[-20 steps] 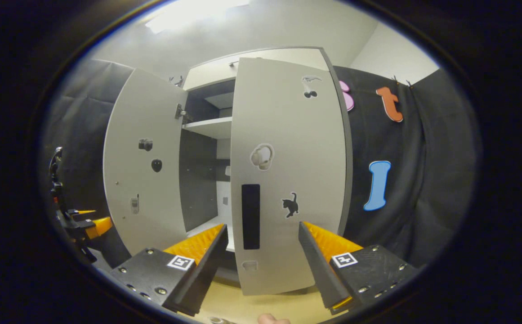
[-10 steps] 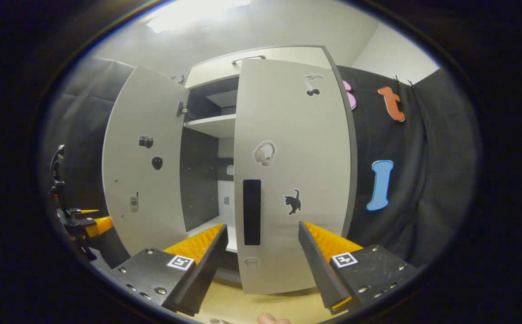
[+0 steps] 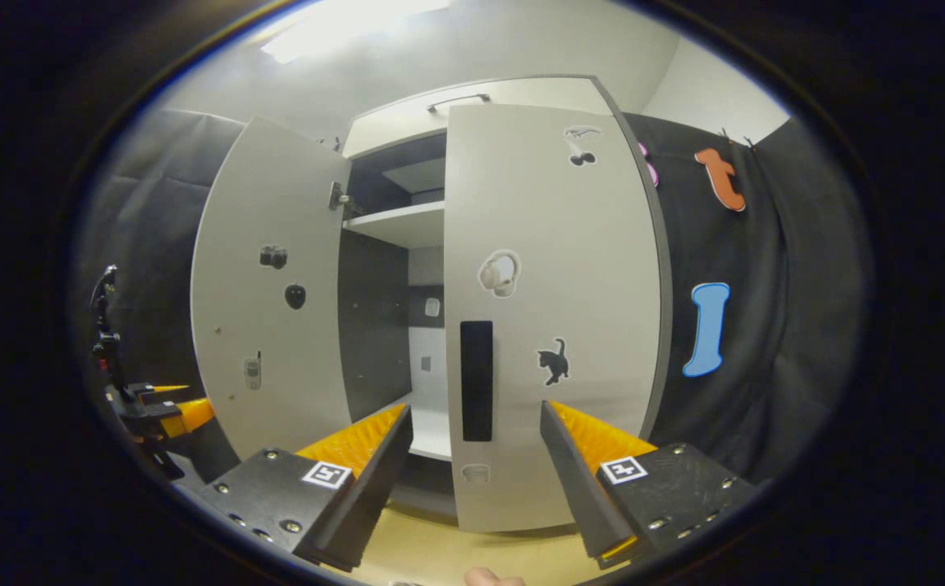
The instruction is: Grasp the bottle in the cabinet with the left hand and place it on the coaster, then close the right door with the right hand and the left door with the left hand.
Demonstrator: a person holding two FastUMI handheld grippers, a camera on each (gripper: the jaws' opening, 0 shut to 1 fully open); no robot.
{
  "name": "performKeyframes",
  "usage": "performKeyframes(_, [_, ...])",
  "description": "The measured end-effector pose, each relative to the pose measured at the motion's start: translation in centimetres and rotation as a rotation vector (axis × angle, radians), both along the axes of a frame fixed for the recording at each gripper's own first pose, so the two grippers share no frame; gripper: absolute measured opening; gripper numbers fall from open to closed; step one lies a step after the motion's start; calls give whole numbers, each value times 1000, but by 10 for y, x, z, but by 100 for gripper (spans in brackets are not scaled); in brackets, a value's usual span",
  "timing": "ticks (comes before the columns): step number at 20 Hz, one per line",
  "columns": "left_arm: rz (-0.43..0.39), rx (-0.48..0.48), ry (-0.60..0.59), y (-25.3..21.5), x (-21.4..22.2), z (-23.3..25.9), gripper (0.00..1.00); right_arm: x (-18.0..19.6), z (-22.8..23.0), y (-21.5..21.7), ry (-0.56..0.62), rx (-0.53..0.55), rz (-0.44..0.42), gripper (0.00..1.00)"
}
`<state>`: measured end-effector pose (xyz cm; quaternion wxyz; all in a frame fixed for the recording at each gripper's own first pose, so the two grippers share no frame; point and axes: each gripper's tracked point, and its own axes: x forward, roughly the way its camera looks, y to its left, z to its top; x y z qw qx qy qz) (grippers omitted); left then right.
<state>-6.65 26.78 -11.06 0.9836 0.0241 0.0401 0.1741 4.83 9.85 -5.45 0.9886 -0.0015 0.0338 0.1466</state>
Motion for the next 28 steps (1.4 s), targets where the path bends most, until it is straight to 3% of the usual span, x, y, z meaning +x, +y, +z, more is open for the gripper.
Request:
performKeyframes(19, [-81,-2,16,-14,0,-2,94,-13,9,-25,-17,26,-26,95])
performKeyframes(20, [-86,-4,15,-17,0,-3,88,-16,10,-28,-17,26,-30,95])
performKeyframes(28, [-128,-11,18,-30,5,-3,88,-19,10,-43,-14,30,-49,95])
